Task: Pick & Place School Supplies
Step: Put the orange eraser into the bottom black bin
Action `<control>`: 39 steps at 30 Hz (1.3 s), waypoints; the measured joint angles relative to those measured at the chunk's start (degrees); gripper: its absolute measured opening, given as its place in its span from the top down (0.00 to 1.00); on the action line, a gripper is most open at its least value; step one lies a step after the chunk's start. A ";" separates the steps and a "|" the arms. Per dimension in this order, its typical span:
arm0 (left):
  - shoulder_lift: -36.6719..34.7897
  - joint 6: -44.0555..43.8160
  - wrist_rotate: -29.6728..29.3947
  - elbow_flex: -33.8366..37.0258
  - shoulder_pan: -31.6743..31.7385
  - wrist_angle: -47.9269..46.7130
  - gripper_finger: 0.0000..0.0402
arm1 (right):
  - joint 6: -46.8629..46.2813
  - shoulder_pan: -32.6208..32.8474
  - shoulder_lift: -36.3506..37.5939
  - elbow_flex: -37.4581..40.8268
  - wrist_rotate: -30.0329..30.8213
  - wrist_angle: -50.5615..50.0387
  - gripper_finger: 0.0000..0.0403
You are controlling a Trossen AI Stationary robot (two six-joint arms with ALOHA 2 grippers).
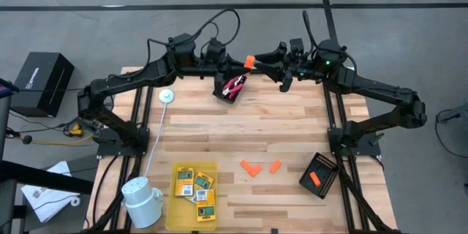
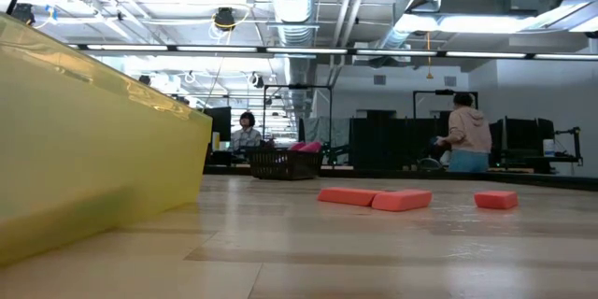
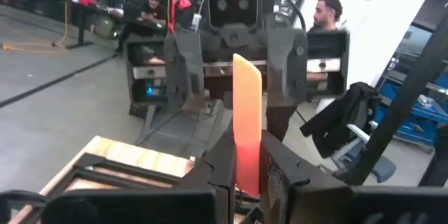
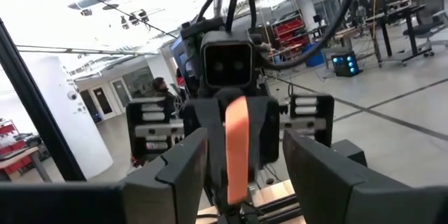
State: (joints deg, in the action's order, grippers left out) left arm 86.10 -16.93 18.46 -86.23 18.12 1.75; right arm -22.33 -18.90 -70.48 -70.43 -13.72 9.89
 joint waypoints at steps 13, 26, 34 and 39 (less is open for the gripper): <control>1.20 -1.58 0.52 0.12 -0.67 3.01 0.94 | -0.87 0.55 -0.10 0.00 0.02 0.37 0.55; 3.29 -2.73 2.04 0.08 -0.75 6.51 0.94 | -1.70 1.67 -0.11 0.00 0.02 0.59 0.56; 3.22 -3.47 1.99 0.08 -0.71 7.78 0.94 | -1.70 2.02 -0.13 0.00 0.04 0.63 0.58; 3.22 -3.48 2.01 0.08 -1.04 8.02 0.94 | -1.66 2.02 -0.13 0.00 0.06 0.63 0.62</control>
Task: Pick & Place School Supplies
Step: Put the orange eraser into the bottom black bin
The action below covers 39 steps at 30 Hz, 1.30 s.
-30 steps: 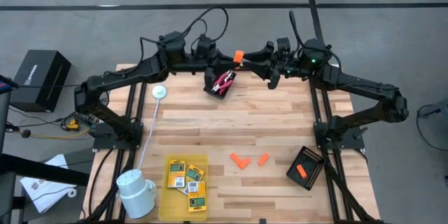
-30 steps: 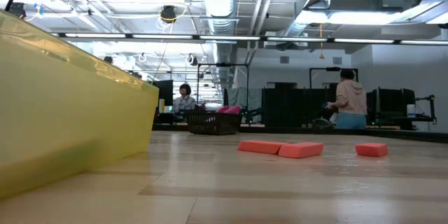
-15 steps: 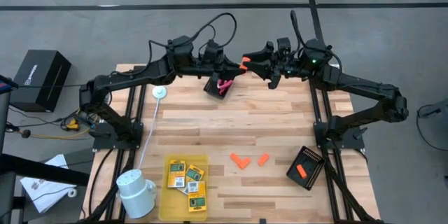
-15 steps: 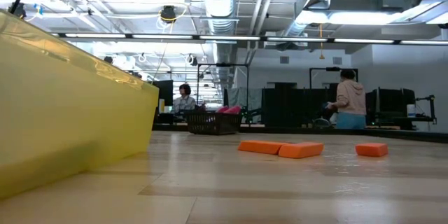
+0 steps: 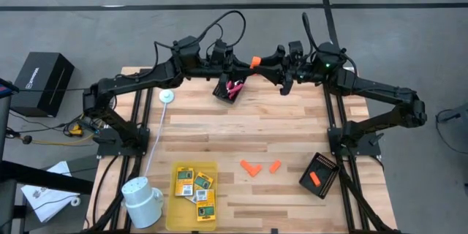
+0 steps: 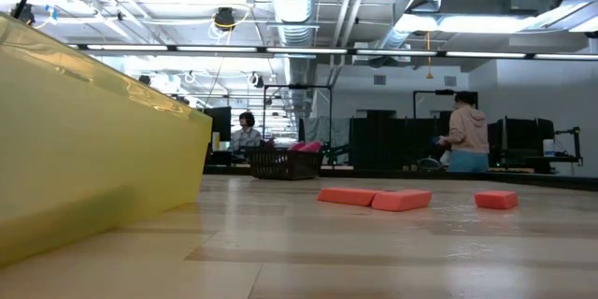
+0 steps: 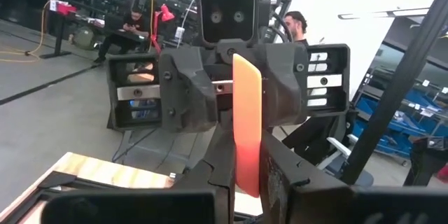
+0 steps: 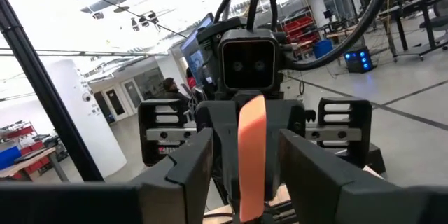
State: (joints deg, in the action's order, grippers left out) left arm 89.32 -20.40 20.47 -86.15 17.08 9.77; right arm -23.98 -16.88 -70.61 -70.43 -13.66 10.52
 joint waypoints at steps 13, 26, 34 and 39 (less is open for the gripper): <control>-0.02 -0.02 0.00 0.00 -0.28 0.23 0.94 | 1.84 -0.02 0.02 0.00 0.20 0.00 0.96; -0.02 -0.02 0.37 0.00 -0.59 0.29 0.91 | 3.90 0.00 0.07 0.00 1.33 -0.26 0.96; -0.02 -0.02 0.40 0.00 -0.59 -0.12 0.93 | 4.98 -0.03 0.11 0.00 1.54 -1.29 0.96; -0.02 0.10 0.49 0.00 -0.59 -0.63 0.80 | 5.13 -1.17 0.05 0.00 1.37 -1.66 0.96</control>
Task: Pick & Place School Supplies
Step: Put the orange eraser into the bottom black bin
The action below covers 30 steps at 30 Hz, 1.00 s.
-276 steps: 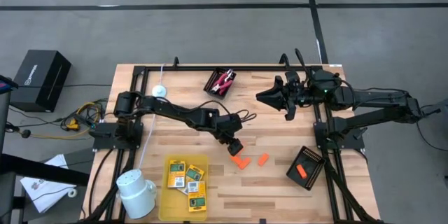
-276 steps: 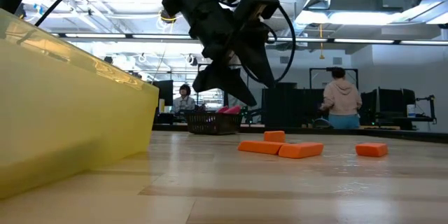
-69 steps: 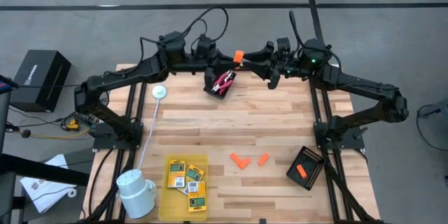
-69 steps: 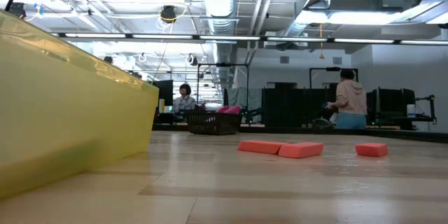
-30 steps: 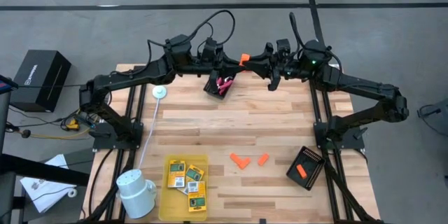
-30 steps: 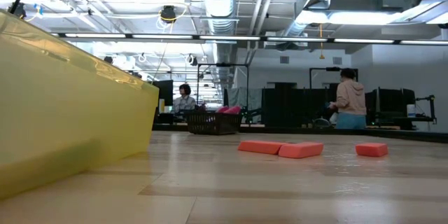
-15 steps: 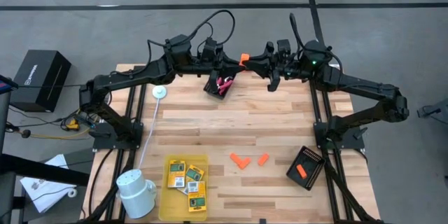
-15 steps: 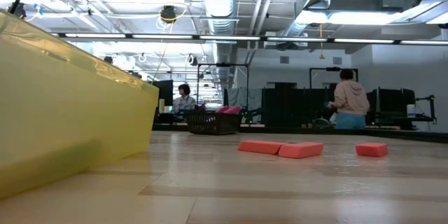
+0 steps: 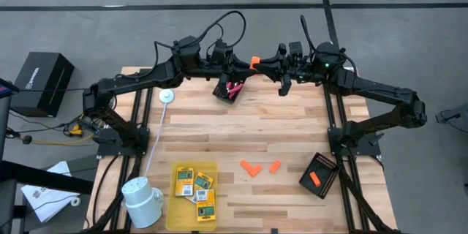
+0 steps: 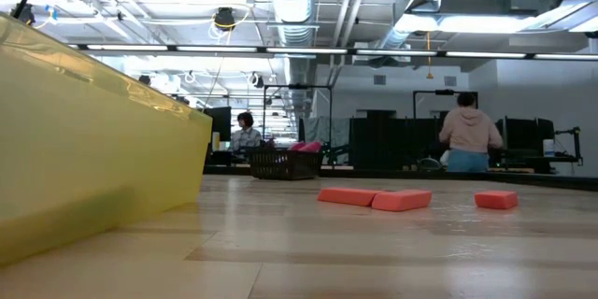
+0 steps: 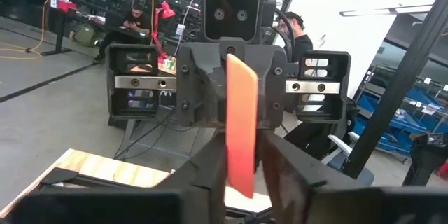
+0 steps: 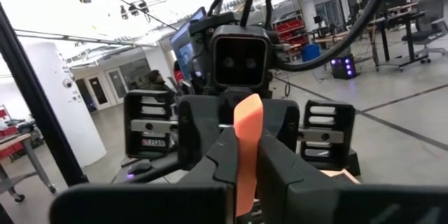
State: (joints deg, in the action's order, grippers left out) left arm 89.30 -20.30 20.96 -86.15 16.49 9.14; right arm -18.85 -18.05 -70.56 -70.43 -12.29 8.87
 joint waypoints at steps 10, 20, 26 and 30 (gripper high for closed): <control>-0.01 2.54 0.00 -0.04 0.15 -2.84 0.60 | 0.84 -3.64 0.04 -0.76 -1.93 -0.06 0.96; -0.01 11.36 -5.76 -0.02 3.45 -15.84 0.59 | 4.26 -8.19 0.19 -12.76 -8.87 -17.68 0.96; -0.01 11.35 -6.09 -0.02 7.65 -18.02 0.59 | 7.24 -5.18 2.18 -18.10 -8.15 -53.38 0.96; -0.01 11.44 -6.08 0.00 9.17 -18.24 0.60 | 3.41 0.72 4.14 -15.57 -3.83 -71.38 0.96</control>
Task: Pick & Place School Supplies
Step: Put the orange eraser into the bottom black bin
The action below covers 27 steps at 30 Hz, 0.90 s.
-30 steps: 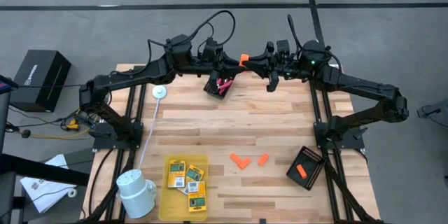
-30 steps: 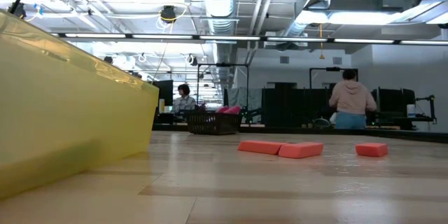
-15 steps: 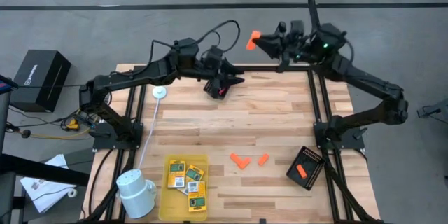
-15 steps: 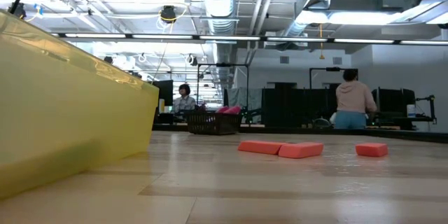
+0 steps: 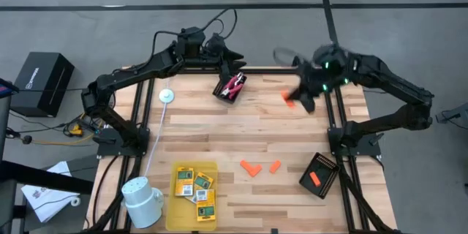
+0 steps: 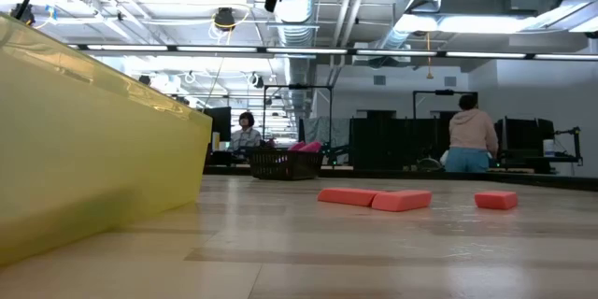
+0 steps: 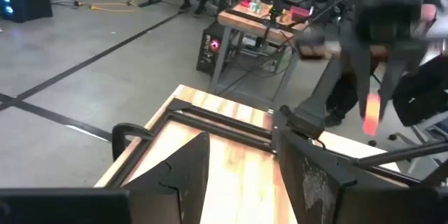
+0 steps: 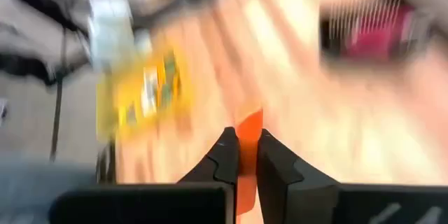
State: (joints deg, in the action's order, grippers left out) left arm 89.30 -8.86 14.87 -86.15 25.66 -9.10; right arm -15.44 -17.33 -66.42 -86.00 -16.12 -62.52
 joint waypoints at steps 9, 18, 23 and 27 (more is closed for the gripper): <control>0.00 0.02 0.02 2.14 0.43 0.05 0.62 | -28.00 20.58 12.22 22.40 6.60 -3.06 0.96; 0.00 -0.67 1.64 5.87 -0.98 0.21 0.62 | -63.65 42.96 20.52 44.70 15.54 6.64 0.96; 0.00 -0.88 1.76 6.36 -0.96 0.26 0.62 | -78.52 54.18 20.73 51.17 16.16 9.08 0.96; 0.00 -1.01 1.79 6.34 -0.96 0.34 0.62 | -87.91 61.98 20.73 53.72 17.81 9.84 0.96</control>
State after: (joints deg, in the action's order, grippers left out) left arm 89.30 -9.87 16.67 -79.81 24.71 -8.76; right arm -103.35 44.65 -45.69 -32.28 1.70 -52.68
